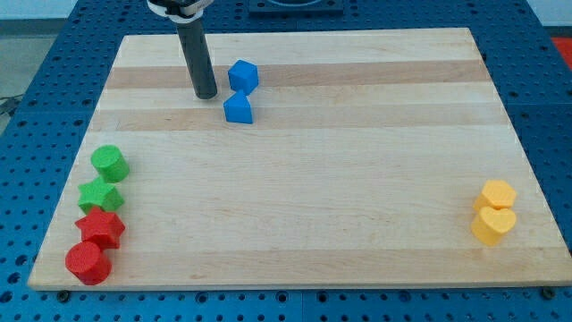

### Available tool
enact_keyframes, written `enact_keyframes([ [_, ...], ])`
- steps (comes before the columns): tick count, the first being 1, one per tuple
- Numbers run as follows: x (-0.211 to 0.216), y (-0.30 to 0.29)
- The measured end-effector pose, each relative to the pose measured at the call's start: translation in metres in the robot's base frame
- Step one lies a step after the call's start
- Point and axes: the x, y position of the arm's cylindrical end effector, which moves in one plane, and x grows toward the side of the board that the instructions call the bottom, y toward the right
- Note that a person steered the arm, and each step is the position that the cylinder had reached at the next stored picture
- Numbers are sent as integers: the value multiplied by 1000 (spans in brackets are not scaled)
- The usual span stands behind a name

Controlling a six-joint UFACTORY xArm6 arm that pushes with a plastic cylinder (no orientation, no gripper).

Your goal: Slide the blue triangle diagonal to the blue cube

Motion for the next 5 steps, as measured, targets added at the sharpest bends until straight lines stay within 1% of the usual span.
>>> enact_keyframes([
  [1, 84, 44],
  [2, 90, 46],
  [3, 74, 46],
  [5, 64, 73],
])
